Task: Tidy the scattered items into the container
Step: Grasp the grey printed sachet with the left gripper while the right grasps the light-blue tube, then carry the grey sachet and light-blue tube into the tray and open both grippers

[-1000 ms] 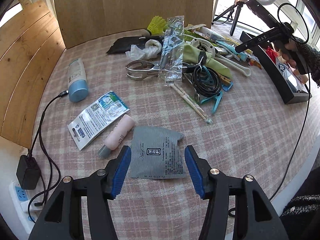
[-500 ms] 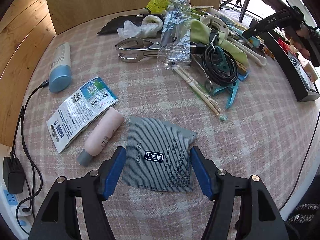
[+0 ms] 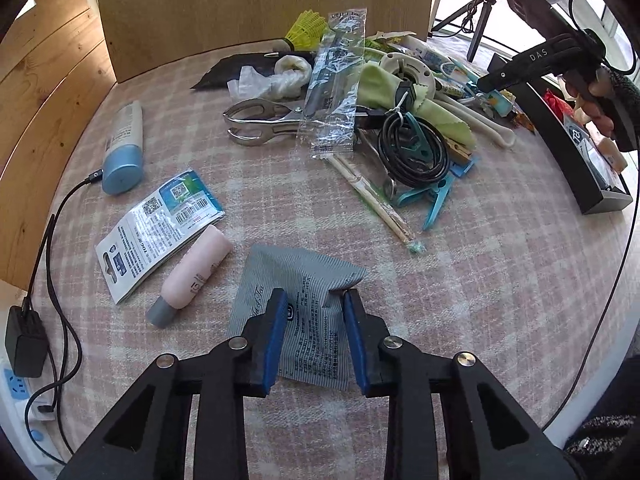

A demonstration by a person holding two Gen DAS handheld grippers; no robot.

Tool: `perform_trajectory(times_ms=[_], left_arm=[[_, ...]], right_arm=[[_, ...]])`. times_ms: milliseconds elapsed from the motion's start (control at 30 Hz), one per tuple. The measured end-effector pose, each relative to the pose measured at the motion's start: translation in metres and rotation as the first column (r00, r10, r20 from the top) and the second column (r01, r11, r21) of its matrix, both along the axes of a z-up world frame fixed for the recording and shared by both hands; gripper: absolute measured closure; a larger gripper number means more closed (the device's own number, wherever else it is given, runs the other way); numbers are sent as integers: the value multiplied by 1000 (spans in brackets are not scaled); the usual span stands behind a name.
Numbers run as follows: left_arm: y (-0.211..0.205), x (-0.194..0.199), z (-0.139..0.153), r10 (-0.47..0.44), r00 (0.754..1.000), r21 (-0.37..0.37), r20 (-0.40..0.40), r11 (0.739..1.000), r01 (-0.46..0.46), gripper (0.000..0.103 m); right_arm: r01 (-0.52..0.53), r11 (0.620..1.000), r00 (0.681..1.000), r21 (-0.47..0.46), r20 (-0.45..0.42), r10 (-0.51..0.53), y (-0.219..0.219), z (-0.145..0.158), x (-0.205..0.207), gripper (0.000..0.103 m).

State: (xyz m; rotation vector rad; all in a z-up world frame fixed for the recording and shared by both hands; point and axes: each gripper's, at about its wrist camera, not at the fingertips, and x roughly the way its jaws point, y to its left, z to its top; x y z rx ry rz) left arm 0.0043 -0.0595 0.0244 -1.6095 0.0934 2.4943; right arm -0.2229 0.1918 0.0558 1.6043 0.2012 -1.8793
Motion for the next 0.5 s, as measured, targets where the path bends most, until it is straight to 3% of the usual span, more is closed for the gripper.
perform_trajectory(times_ms=[133, 500], left_arm=[[-8, 4, 9, 23, 1000, 25, -14, 999, -23, 80], [-22, 14, 25, 84, 995, 45, -60, 996, -82, 91]], right_arm=[[13, 997, 1000, -76, 27, -11, 10, 10, 6, 73], [2, 984, 1000, -181, -4, -3, 8, 38, 36, 73]])
